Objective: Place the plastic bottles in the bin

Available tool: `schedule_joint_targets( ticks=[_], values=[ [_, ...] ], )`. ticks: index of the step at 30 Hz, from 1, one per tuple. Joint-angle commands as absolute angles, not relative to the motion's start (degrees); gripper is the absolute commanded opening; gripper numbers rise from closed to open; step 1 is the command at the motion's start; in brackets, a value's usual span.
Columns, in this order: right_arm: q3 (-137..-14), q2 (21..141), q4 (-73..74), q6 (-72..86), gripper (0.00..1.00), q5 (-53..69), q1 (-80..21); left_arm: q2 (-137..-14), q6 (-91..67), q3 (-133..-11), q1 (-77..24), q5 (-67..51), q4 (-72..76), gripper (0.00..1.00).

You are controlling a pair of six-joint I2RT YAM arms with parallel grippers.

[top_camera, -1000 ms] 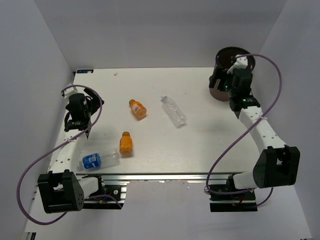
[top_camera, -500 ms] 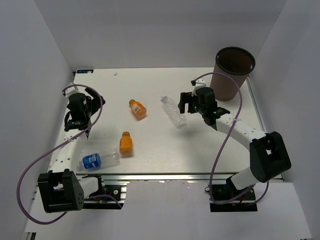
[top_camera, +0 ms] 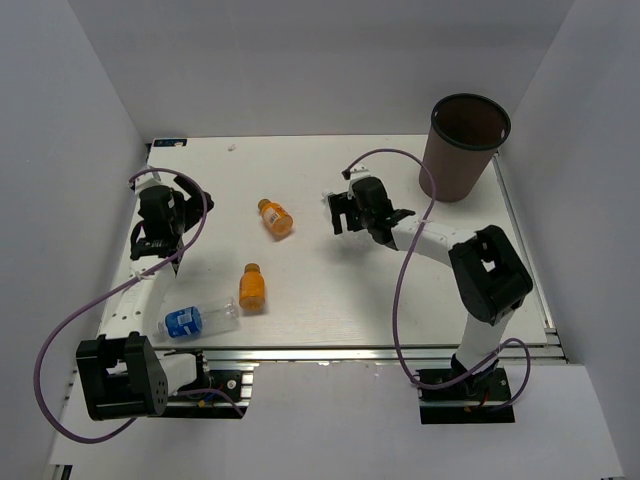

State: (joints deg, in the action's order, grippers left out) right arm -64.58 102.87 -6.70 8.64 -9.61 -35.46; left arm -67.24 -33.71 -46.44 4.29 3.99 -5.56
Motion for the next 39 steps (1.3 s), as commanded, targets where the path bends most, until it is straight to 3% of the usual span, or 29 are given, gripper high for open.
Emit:
schedule_joint_targets(
  ticks=[1, 7, 14, 17, 21, 30, 33, 39],
  values=[
    [-69.1, 105.4, -6.4, 9.5, 0.89, -13.6, -35.9, -66.5, -34.1, -46.8, 4.3, 3.5, -5.3, 0.98],
    [-71.2, 109.6, -4.3, 11.0, 0.89, -15.8, -36.1, -66.4, -34.4, -46.6, 4.3, 2.9, -4.7, 0.98],
    [-73.6, 112.5, -3.6, 11.4, 0.79, -16.3, -36.1, -66.4, -34.5, -46.5, 4.3, 3.1, -4.6, 0.98],
    [-74.0, 112.5, -2.9, 12.4, 0.71, -17.6, -36.1, -66.6, -34.5, -46.6, 4.3, 3.0, -4.7, 0.98],
    [-73.0, 110.0, -3.3, 12.5, 0.44, -17.5, -36.1, -66.6, -34.5, -46.6, 4.4, 2.5, -4.5, 0.98],
    [-77.3, 95.9, -7.5, 4.7, 0.42, -12.7, -33.7, -65.2, -34.8, -46.1, 4.4, 3.5, -4.4, 0.98],
    [-79.4, 92.6, -11.6, 3.2, 0.36, -10.4, -30.9, -64.7, -34.5, -46.1, 4.4, 3.7, -4.4, 0.98],
    [-84.4, 91.1, -18.4, 2.5, 0.35, -11.4, -22.4, -64.6, -34.3, -46.3, 4.4, 4.3, -4.9, 0.98]
  ],
)
